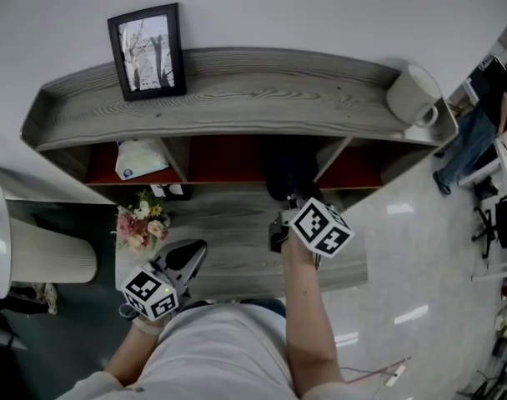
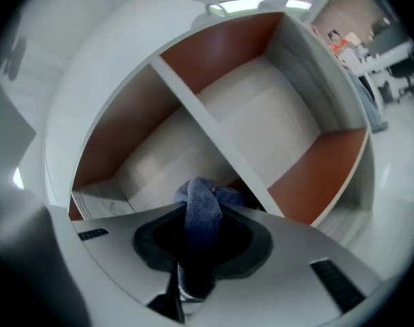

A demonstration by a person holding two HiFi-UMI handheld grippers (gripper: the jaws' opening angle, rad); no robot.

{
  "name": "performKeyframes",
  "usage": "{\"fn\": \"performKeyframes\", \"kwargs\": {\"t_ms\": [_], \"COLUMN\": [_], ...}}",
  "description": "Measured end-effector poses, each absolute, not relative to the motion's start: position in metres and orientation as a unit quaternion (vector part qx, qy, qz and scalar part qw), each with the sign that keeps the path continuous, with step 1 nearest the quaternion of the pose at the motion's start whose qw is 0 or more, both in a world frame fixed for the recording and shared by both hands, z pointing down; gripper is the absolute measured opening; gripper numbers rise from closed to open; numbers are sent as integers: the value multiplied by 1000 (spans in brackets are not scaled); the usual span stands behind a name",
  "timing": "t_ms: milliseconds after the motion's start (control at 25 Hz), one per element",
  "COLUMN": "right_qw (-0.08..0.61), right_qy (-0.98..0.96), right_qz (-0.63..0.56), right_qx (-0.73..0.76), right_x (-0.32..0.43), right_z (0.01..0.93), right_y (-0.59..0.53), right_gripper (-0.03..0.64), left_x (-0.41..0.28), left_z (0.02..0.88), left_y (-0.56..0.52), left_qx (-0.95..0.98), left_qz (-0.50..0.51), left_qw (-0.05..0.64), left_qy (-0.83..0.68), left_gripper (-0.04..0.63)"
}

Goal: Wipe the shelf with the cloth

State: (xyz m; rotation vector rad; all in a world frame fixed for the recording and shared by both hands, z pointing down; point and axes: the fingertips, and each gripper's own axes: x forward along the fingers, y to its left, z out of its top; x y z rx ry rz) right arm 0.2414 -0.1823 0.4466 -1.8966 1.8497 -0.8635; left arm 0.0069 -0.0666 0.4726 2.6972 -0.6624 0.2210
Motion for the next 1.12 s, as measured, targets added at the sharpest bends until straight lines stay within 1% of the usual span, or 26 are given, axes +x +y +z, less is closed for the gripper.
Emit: {"fn": "performKeyframes", "kwargs": {"t_ms": [80, 160, 320, 520, 600, 720, 1120], "right_qw": [245, 295, 357, 465, 496, 521, 547], "right_qy": [637, 619, 595, 530, 503, 482, 482], "right_qz": [-332, -352, -370, -407, -413, -414, -388], "right_qx": [-651, -637, -618, -581, -575, -571, -564], "right_x": [245, 250, 259, 270, 277, 282, 284], "right_z": [442, 442, 441, 447, 450, 451, 419], "right_y": [-181, -180, -179, -178, -176, -175, -168], "right_gripper": [80, 80, 80, 80, 80, 78, 77], "left_x": [7, 8, 9, 10, 11, 11, 9], "left_z": [473, 472, 471, 471, 470, 469, 468], "left_y": [-66, -66, -65, -65, -65, -65, -61], "left_qx": [952, 952, 952, 952, 952, 950, 948], "left_qz": [79, 79, 82, 83, 84, 86, 85], "left_qw": [178, 180, 176, 172, 173, 174, 171], "left_qy": [-234, -235, -236, -238, -240, -243, -253], "left_gripper": [18, 17, 18, 17, 17, 17, 17]}}
